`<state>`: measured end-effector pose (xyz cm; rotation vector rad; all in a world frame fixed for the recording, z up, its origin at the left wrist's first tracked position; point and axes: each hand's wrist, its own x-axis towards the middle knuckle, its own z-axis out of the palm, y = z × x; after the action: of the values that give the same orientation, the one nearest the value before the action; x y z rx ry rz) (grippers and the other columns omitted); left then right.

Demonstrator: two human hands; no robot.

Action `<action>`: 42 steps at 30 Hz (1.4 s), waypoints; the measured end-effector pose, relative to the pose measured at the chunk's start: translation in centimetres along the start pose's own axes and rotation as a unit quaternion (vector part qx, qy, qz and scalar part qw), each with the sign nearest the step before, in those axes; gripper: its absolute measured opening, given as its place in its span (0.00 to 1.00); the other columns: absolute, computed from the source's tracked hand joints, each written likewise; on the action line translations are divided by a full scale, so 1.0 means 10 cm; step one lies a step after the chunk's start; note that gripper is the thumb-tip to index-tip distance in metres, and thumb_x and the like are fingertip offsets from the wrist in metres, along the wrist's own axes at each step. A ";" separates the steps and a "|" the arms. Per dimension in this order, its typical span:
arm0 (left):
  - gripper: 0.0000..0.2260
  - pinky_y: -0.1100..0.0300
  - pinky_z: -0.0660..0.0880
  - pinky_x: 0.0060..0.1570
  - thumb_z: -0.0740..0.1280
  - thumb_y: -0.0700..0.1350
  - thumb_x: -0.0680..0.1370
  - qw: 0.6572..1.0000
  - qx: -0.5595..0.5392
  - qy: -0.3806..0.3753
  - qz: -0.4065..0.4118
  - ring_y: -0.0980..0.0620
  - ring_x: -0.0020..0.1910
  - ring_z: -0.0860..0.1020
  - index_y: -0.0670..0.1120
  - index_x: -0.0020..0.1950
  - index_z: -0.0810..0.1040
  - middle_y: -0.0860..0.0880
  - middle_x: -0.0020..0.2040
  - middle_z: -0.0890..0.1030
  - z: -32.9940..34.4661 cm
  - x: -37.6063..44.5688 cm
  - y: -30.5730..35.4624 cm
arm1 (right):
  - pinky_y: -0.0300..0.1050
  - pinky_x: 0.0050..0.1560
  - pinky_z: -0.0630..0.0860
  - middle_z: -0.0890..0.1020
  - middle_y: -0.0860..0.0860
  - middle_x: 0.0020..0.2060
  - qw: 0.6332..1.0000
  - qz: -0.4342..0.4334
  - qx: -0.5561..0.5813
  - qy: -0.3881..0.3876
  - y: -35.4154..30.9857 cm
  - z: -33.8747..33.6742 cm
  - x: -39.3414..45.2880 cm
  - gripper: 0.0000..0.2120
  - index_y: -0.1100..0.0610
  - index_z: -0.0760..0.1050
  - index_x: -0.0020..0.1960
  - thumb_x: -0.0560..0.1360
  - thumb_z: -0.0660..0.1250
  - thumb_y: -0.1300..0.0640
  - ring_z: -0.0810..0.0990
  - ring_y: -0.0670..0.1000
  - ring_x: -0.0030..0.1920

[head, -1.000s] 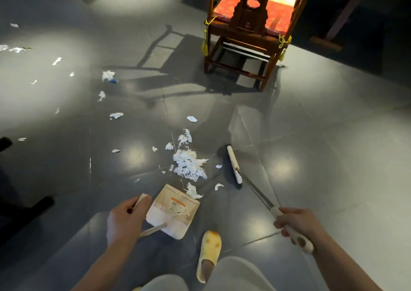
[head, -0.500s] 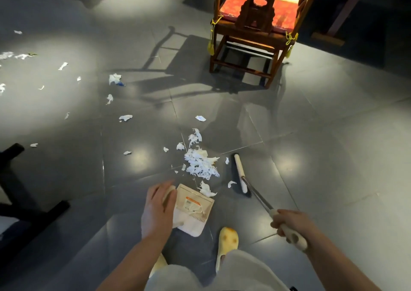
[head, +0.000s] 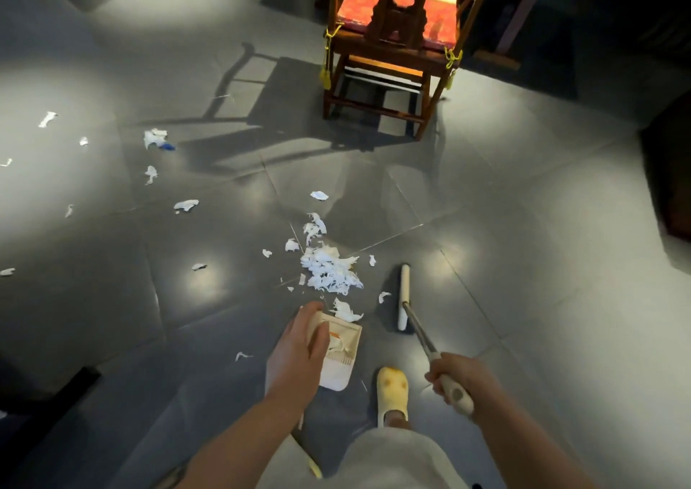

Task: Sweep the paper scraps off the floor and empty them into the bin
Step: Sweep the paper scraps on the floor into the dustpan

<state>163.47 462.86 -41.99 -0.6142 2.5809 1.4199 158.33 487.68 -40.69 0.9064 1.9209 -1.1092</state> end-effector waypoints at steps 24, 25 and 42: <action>0.06 0.54 0.75 0.36 0.66 0.48 0.81 0.990 -0.126 0.058 -0.017 0.48 0.37 0.76 0.60 0.53 0.76 0.49 0.43 0.78 -0.99 -0.37 -0.51 | 0.40 0.26 0.69 0.82 0.61 0.41 0.997 -0.039 0.037 -0.046 -0.02 0.37 -0.58 0.12 0.61 0.82 0.44 0.61 0.71 0.65 0.75 0.49 0.31; 0.06 0.53 0.75 0.36 0.66 0.48 0.81 0.989 -0.131 0.070 -0.019 0.48 0.36 0.76 0.61 0.52 0.76 0.50 0.42 0.79 -1.05 -0.37 -0.51 | 0.39 0.25 0.69 0.83 0.61 0.41 0.997 -0.044 0.027 -0.054 0.01 0.34 -0.62 0.18 0.60 0.82 0.47 0.57 0.72 0.62 0.76 0.49 0.30; 0.06 0.45 0.78 0.38 0.65 0.49 0.81 0.920 -0.142 0.337 -0.142 0.48 0.37 0.79 0.62 0.49 0.76 0.54 0.41 0.80 -1.58 -0.97 -0.64 | 0.34 0.18 0.64 0.76 0.62 0.41 0.958 -0.091 -0.093 -0.254 -0.85 0.96 -0.78 0.19 0.56 0.79 0.56 0.69 0.66 0.71 0.71 0.48 0.22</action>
<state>176.18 449.40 -35.35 -1.7128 2.5593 1.7109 157.24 474.19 -34.28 0.3023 1.6574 -1.1130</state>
